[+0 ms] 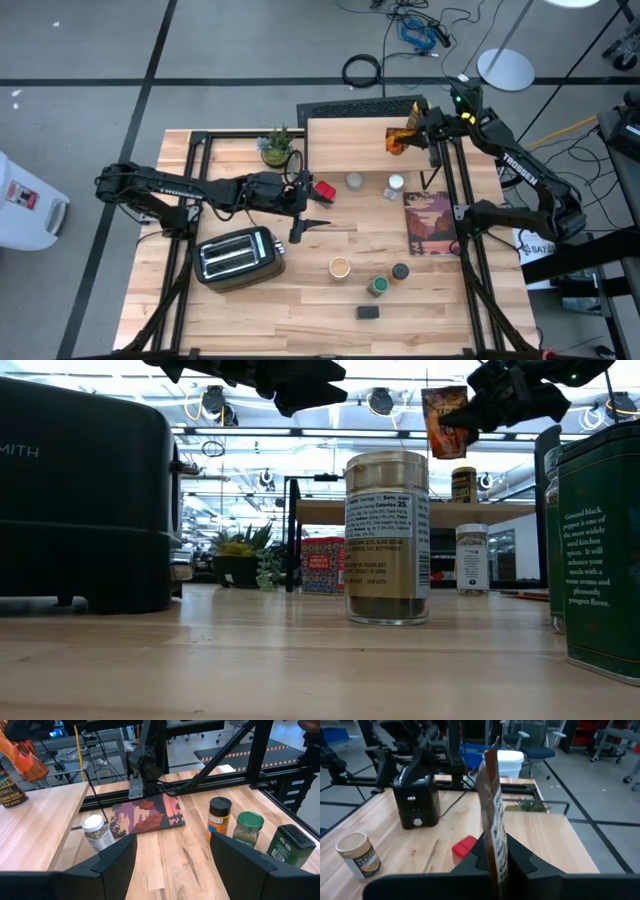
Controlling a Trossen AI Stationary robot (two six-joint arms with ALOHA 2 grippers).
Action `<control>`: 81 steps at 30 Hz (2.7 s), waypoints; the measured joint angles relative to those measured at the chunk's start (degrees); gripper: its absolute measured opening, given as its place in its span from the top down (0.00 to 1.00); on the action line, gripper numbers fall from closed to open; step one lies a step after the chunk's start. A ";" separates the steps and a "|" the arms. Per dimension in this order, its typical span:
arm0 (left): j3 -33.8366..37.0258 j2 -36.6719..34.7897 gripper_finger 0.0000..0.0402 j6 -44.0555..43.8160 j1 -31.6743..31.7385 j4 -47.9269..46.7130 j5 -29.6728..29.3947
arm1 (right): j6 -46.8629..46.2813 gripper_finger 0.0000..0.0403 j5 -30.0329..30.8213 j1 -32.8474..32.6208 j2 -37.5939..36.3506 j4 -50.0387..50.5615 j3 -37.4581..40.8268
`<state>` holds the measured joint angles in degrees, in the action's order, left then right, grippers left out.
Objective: Shelf spices
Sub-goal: Put the orange seasoning bag on the shelf
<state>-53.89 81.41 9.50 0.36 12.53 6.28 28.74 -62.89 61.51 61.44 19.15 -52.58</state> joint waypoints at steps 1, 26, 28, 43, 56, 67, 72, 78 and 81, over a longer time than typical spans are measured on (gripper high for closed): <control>0.00 0.00 0.35 0.00 0.00 -0.01 0.00 | -0.69 0.99 0.12 -0.69 0.25 -1.33 0.00; -0.02 0.00 0.35 -0.13 -0.17 -8.95 0.04 | -18.10 0.98 20.81 -19.17 16.68 -36.67 0.00; -0.02 0.00 0.35 -0.15 -0.50 -9.38 0.76 | -19.42 0.98 21.31 -19.52 18.48 -40.10 0.00; -0.02 0.00 0.35 -0.15 -2.54 -11.96 1.76 | -25.32 0.98 22.97 -19.64 29.07 -54.58 -0.02; -0.02 0.00 0.35 -0.15 -2.54 -11.78 2.40 | -26.48 0.98 23.83 -21.49 36.47 -54.65 -7.29; -0.02 0.00 0.35 -0.15 -3.44 -12.88 2.37 | -26.15 0.99 23.94 -20.27 38.02 -49.81 -10.16; -0.02 0.00 0.35 -0.16 -3.41 -12.83 2.27 | -25.94 0.99 23.89 -20.21 39.96 -50.74 -10.14; -0.02 0.00 0.35 -0.20 -3.41 -12.78 2.10 | -25.70 0.99 24.09 -19.93 41.70 -52.16 -11.40; -0.02 0.00 0.35 -0.19 -3.40 -12.76 2.08 | -25.70 0.99 25.57 -19.90 42.59 -52.44 -12.88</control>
<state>-53.91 81.41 9.31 -3.04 -0.23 8.36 3.03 -37.32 41.60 104.04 -33.29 -65.46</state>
